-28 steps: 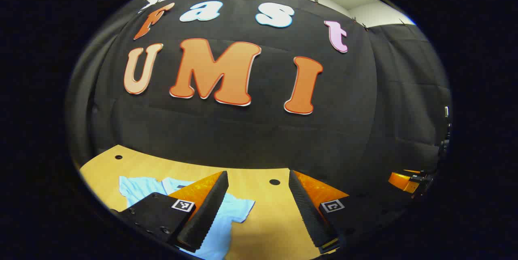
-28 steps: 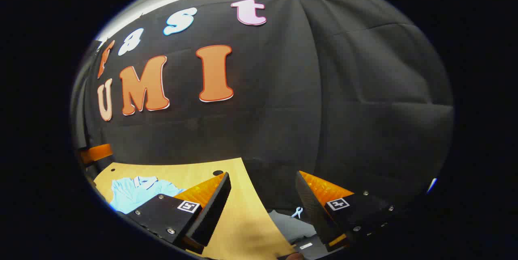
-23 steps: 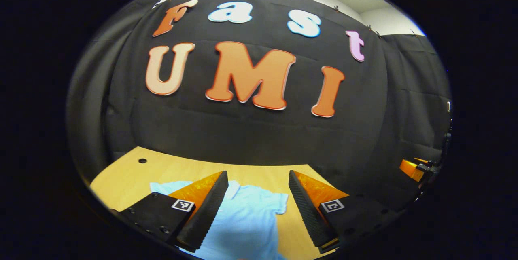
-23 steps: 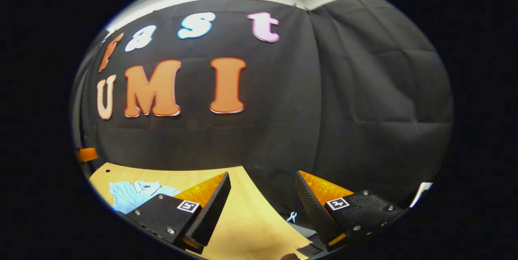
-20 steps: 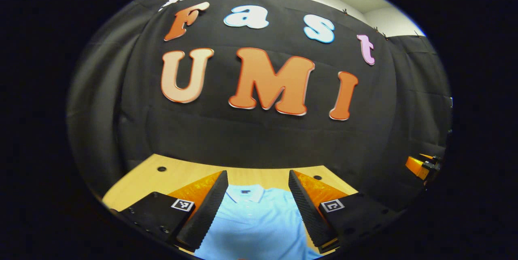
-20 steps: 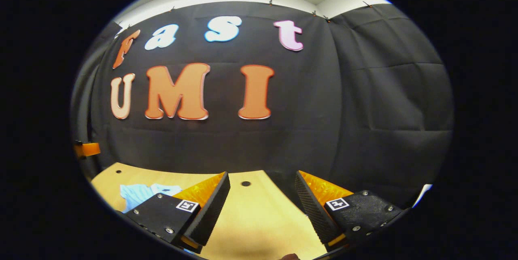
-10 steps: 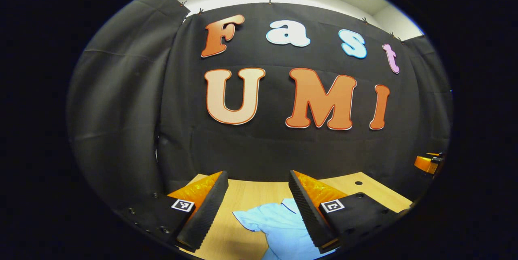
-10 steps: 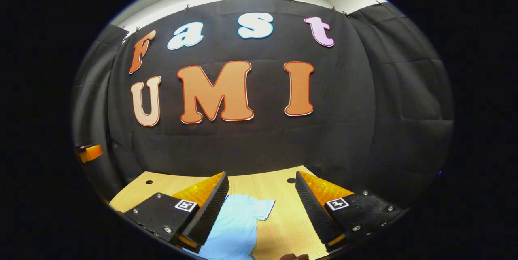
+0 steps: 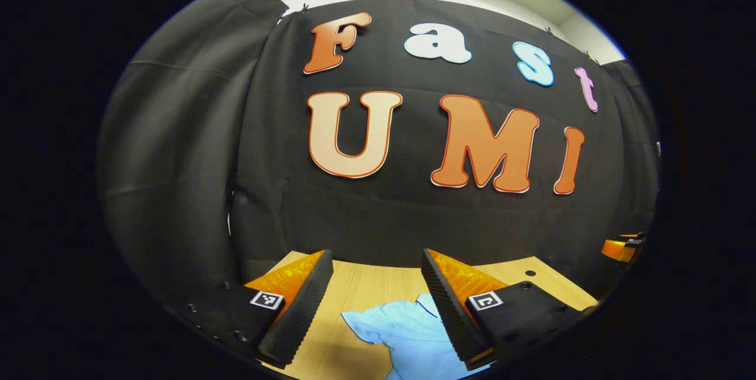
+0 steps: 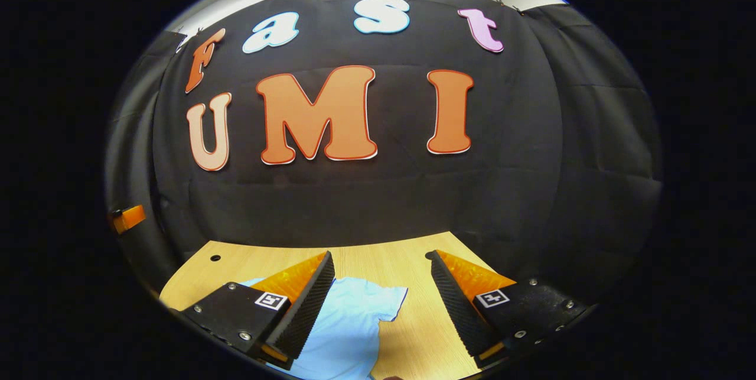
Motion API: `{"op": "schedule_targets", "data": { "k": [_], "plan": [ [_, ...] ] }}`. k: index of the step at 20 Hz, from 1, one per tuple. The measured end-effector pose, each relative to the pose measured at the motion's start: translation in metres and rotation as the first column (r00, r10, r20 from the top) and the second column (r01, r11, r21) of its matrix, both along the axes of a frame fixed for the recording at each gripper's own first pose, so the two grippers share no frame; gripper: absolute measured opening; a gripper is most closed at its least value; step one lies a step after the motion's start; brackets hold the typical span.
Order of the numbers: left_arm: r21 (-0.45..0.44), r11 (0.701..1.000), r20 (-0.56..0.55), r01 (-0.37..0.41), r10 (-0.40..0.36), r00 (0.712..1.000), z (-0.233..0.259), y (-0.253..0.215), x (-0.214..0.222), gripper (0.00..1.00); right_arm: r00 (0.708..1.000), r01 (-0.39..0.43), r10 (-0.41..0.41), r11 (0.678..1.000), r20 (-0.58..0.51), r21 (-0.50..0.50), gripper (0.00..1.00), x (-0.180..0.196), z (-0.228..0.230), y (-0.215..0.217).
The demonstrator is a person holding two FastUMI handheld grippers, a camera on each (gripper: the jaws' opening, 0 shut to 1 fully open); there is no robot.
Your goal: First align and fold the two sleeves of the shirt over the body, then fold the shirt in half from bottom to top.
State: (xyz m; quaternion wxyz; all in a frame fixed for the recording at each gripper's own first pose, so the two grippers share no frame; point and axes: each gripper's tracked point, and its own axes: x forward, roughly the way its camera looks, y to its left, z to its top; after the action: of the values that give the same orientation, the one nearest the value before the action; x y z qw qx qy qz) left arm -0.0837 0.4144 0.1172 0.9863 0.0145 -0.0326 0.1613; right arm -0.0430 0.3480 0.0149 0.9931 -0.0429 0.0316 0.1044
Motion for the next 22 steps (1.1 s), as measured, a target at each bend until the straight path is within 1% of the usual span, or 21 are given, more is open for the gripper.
{"op": "schedule_targets", "data": {
  "k": [1, 3, 5, 6, 9, 10, 11, 12, 15, 17, 18, 20, 21, 22],
  "plan": [
    [-0.006, 1.0, -0.003, 0.001, -0.001, 1.0, 0.001, -0.003, 0.007, 0.98, 1.0, -0.001, 0.0, 1.0, -0.027, -0.003, 1.0, 0.008, -0.005, -0.001],
    [-0.004, 1.0, -0.008, 0.001, -0.001, 1.0, 0.0, -0.01, 0.02, 0.98, 0.996, 0.023, -0.024, 1.0, -0.09, -0.015, 1.0, 0.032, -0.015, -0.005],
    [-0.015, 1.0, -0.021, -0.007, 0.007, 1.0, -0.004, -0.011, 0.032, 0.98, 0.976, 0.045, -0.05, 0.999, -0.212, -0.028, 1.0, 0.056, -0.039, -0.01],
    [-0.021, 1.0, -0.029, -0.005, 0.004, 1.0, -0.008, -0.013, 0.036, 0.98, 0.958, 0.044, -0.052, 0.998, -0.281, -0.038, 1.0, 0.068, -0.054, -0.009],
    [-0.016, 1.0, -0.05, -0.026, 0.026, 0.998, -0.015, -0.008, 0.044, 0.98, 0.88, 0.032, -0.075, 0.995, -0.469, -0.098, 1.0, 0.099, -0.104, -0.016],
    [-0.014, 0.999, -0.054, -0.035, 0.035, 0.998, -0.017, -0.005, 0.044, 0.98, 0.849, 0.029, -0.08, 0.994, -0.522, -0.105, 1.0, 0.109, -0.117, -0.016],
    [-0.016, 0.999, -0.059, -0.043, 0.042, 0.997, -0.018, -0.004, 0.046, 0.98, 0.809, 0.028, -0.085, 0.994, -0.582, -0.107, 1.0, 0.115, -0.129, -0.017],
    [-0.021, 0.998, -0.065, -0.051, 0.049, 0.997, -0.022, 0.0, 0.045, 0.98, 0.777, 0.015, -0.086, 0.993, -0.624, -0.119, 0.99, 0.123, -0.142, -0.018],
    [-0.03, 0.997, -0.086, -0.076, 0.073, 0.994, -0.029, 0.01, 0.045, 0.98, 0.704, 0.001, -0.133, 0.983, -0.698, -0.186, 0.99, 0.149, -0.185, -0.018],
    [-0.03, 0.995, -0.095, -0.093, 0.09, 0.991, -0.035, 0.017, 0.044, 0.98, 0.642, 0.013, -0.139, 0.985, -0.754, -0.171, 0.99, 0.158, -0.206, -0.013],
    [-0.029, 0.994, -0.098, -0.102, 0.099, 0.99, -0.035, 0.021, 0.044, 0.98, 0.619, 0.018, -0.146, 0.985, -0.772, -0.172, 0.99, 0.164, -0.214, -0.014],
    [-0.03, 0.993, -0.107, -0.118, 0.114, 0.988, -0.037, 0.028, 0.042, 0.98, 0.593, 0.033, -0.187, 0.977, -0.783, -0.209, 0.99, 0.178, -0.231, -0.02],
    [-0.03, 0.992, -0.112, -0.124, 0.12, 0.986, -0.039, 0.03, 0.041, 0.98, 0.586, 0.036, -0.202, 0.974, -0.785, -0.224, 0.99, 0.183, -0.238, -0.021],
    [-0.03, 0.991, -0.119, -0.129, 0.124, 0.985, -0.042, 0.032, 0.042, 0.98, 0.572, 0.039, -0.21, 0.972, -0.793, -0.23, 0.99, 0.188, -0.244, -0.021]
  ]
}}
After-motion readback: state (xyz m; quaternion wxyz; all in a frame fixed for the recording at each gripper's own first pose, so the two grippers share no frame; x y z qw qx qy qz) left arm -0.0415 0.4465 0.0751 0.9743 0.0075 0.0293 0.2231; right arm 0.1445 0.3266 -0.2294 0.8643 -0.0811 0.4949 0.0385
